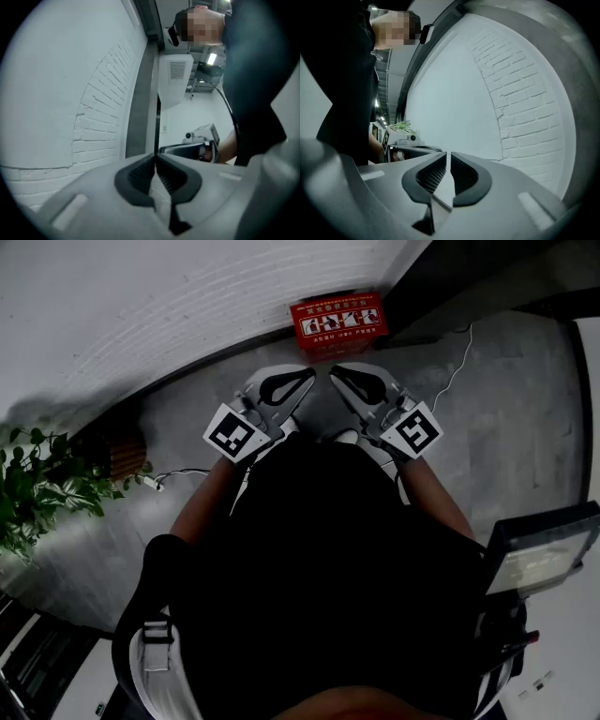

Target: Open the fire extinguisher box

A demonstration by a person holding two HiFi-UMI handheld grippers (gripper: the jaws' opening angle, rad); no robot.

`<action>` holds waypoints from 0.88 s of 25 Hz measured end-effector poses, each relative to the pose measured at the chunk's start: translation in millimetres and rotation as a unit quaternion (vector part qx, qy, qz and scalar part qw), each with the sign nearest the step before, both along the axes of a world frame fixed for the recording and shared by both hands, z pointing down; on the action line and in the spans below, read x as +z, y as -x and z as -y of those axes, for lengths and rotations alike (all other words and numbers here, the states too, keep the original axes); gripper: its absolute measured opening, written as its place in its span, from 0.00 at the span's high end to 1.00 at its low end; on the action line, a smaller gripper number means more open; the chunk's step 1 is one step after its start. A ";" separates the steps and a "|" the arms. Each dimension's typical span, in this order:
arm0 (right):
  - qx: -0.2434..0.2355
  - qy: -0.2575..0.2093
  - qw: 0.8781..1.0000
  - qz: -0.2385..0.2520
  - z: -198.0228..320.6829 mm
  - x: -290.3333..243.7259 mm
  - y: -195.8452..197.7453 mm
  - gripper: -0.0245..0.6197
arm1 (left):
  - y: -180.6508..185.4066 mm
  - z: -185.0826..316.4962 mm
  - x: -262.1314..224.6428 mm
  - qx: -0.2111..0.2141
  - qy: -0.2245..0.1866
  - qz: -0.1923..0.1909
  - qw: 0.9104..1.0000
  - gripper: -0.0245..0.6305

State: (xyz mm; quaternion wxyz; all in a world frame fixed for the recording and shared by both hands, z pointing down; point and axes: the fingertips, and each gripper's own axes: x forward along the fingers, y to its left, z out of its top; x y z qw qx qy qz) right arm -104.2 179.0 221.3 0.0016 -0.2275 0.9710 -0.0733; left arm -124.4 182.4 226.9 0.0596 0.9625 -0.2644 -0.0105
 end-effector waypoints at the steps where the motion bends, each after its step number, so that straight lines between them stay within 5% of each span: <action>1: 0.001 0.001 1.000 -0.001 -0.2 0.4 -0.9 0.93 | -0.4 0.8 0.4 0.001 0.001 0.000 1.000 0.96; 22: 0.009 0.014 1.000 0.021 -12.3 6.6 -80.5 0.93 | -73.5 -11.5 2.7 -0.008 0.011 0.025 1.000 0.96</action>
